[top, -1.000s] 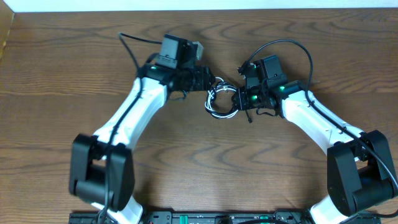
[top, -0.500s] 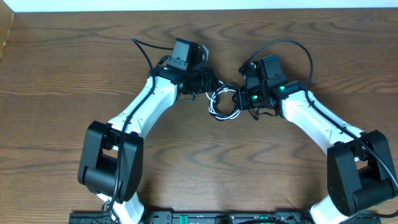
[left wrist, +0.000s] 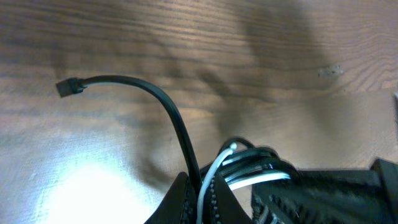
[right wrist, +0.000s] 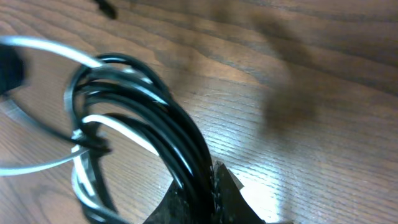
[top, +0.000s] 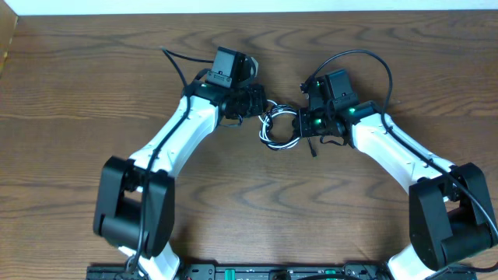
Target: Untangle cables
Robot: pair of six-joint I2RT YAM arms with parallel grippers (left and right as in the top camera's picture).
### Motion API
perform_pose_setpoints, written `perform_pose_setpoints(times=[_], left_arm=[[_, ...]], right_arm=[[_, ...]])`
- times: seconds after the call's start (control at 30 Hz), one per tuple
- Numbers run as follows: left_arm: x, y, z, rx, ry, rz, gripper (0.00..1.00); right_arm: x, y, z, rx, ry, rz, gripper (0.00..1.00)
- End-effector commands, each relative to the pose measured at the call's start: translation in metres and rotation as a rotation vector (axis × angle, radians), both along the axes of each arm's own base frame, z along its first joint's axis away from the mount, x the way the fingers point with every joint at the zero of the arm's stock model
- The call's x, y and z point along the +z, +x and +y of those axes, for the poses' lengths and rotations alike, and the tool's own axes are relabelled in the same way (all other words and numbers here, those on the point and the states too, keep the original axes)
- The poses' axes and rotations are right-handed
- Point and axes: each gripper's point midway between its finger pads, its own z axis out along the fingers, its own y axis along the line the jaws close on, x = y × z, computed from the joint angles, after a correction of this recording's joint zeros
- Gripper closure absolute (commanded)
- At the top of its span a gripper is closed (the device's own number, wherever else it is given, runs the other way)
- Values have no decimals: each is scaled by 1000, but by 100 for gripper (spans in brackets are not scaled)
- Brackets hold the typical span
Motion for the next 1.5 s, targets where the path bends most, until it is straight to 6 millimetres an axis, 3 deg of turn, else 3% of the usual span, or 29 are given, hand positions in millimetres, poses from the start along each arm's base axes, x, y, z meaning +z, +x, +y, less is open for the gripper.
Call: perform_pose_setpoints(times=[0.0, 0.27, 0.53, 0.63, 0.9, 0.97, 1.07, 1.2, 1.33, 1.47], left_arm=[[54, -2, 9, 22, -24, -95, 92], [100, -28, 22, 31, -31, -141, 93], [88, -54, 31, 29, 8, -32, 92], [94, -54, 30, 25, -3, -48, 93], [159, -41, 11, -122, -101, -366, 93], [167, -35, 10, -139, -98, -425, 93], [161, -28, 9, -130, -86, -423, 93], [128, -19, 5, -132, -65, -340, 90], [87, -6, 2, -129, -40, -258, 65], [57, 6, -4, -135, -33, -213, 53]], right_arm=[[-7, 1, -7, -61, -23, 25, 97], [-11, 4, -19, -173, -53, 55, 99], [-16, 3, -32, -284, -86, 91, 99], [-16, 3, -32, -286, -90, 92, 99], [-16, 3, -30, -264, -92, 83, 99], [-15, 0, -24, -221, -83, 78, 99], [-13, -3, -13, -155, -71, 65, 99], [-11, -6, -3, -92, -54, 51, 99], [-9, -8, 2, -51, -33, 49, 99], [-9, -10, 4, -17, -27, 46, 99]])
